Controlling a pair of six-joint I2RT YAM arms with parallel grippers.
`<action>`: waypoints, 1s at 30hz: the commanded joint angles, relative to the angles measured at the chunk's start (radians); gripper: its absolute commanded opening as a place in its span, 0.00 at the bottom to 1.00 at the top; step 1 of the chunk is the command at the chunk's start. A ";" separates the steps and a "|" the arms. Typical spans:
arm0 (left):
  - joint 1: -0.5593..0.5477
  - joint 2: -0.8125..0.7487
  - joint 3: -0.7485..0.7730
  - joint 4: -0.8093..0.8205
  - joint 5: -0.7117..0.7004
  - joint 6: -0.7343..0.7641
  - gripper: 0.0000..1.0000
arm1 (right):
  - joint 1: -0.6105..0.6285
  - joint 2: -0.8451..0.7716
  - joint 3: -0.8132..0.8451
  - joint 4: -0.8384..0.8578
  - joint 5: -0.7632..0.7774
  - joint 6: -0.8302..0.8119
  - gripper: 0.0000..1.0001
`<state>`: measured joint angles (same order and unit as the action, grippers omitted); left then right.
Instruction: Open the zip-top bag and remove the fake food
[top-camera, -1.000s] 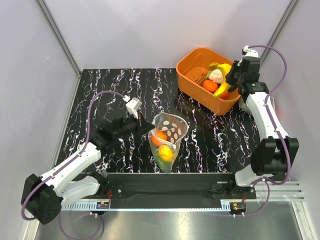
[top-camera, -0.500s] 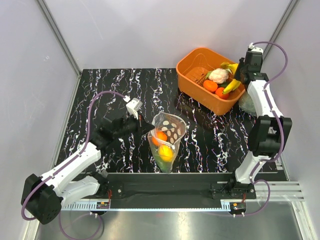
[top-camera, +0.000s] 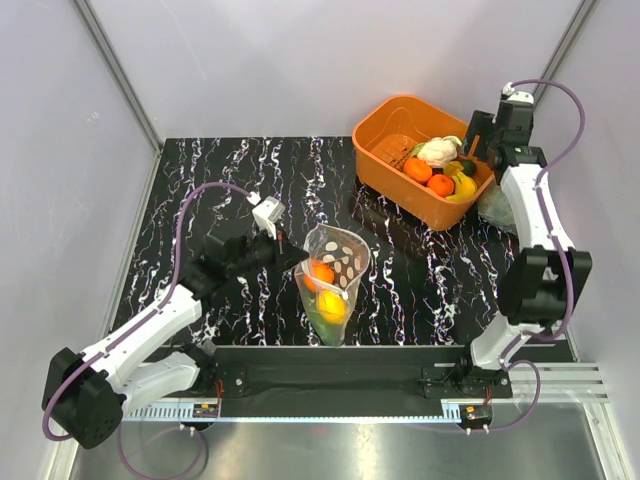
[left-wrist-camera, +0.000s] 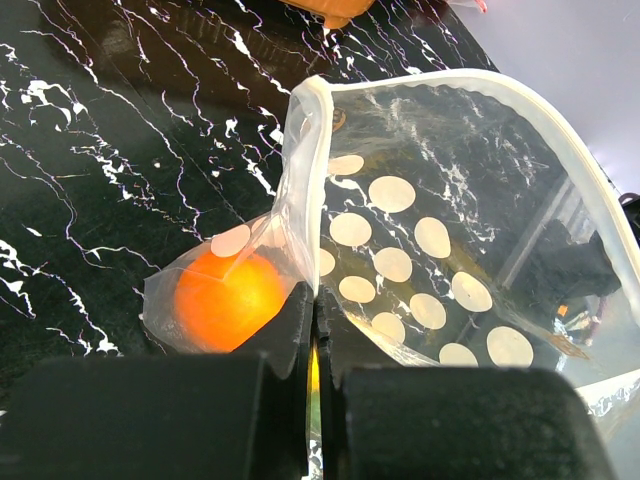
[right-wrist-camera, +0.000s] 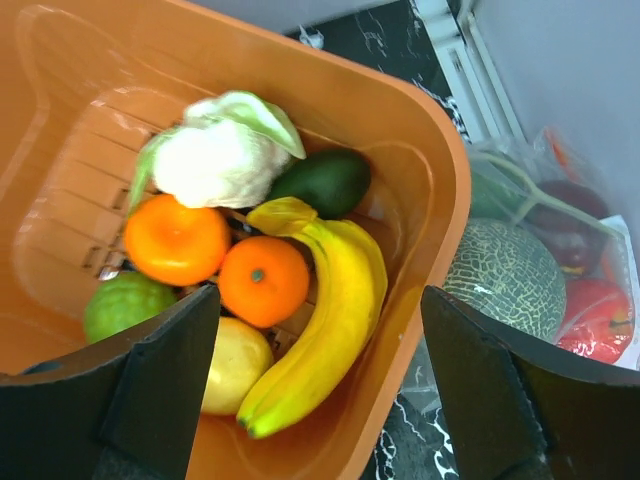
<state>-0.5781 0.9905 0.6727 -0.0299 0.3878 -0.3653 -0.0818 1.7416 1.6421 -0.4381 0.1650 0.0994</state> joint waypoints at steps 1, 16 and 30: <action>-0.002 -0.009 0.044 0.015 0.002 0.012 0.00 | -0.004 -0.166 -0.025 0.012 -0.083 -0.017 0.88; -0.003 -0.010 0.044 -0.001 -0.044 0.012 0.00 | 0.486 -0.332 -0.033 -0.145 -0.329 0.114 0.57; -0.002 -0.021 0.039 -0.030 -0.093 0.011 0.00 | 0.887 -0.369 -0.192 -0.200 -0.444 0.283 0.36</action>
<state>-0.5781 0.9882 0.6727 -0.0769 0.3191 -0.3656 0.7345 1.3777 1.4811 -0.5926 -0.2729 0.3393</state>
